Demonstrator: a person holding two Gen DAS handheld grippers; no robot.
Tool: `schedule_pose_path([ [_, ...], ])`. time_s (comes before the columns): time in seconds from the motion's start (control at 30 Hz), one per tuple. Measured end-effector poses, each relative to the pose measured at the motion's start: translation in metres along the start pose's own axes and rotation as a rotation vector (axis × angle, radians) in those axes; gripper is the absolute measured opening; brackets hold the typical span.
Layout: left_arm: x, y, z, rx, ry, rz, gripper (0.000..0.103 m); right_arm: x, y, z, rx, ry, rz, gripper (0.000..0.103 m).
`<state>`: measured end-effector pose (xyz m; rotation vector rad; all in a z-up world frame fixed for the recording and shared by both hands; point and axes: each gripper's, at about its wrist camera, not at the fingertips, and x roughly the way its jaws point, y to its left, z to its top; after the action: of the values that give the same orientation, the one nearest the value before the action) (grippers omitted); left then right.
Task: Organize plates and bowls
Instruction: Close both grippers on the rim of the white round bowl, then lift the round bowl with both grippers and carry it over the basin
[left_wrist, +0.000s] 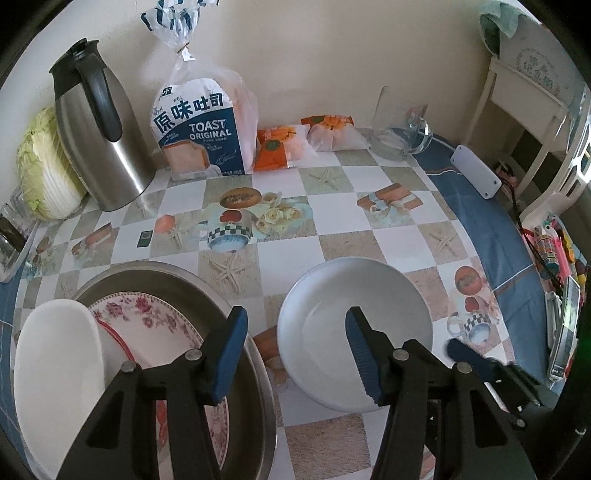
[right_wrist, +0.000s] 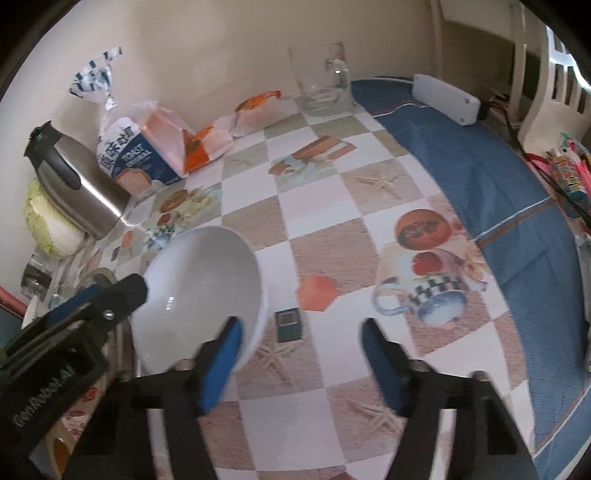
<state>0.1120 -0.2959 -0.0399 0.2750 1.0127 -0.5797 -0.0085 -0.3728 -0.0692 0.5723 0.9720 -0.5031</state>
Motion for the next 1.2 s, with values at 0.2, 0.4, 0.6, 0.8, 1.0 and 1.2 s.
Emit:
schedule_pose_path([
  [0.2,0.004,0.004,0.000,-0.008,0.014,-0.007,0.049,0.006,0.010,-0.002,0.004,0.005,0.082,0.022],
  [0.4,0.009,0.003,-0.002,-0.004,0.029,-0.021,0.039,0.005,0.007,-0.001,0.017,-0.003,0.098,0.015],
  [0.6,0.014,0.001,-0.004,-0.001,0.045,-0.036,0.033,0.001,-0.004,0.001,0.033,-0.010,0.089,0.010],
  [0.8,0.023,-0.006,-0.009,0.013,0.075,-0.051,0.023,-0.001,-0.016,0.003,0.059,-0.013,0.089,0.009],
  [1.0,0.031,-0.011,-0.015,0.027,0.096,-0.051,0.013,0.000,-0.017,0.003,0.059,-0.009,0.090,0.009],
  [1.2,0.037,-0.011,-0.018,0.031,0.100,-0.052,0.012,0.004,-0.017,0.001,0.059,0.003,0.094,0.009],
])
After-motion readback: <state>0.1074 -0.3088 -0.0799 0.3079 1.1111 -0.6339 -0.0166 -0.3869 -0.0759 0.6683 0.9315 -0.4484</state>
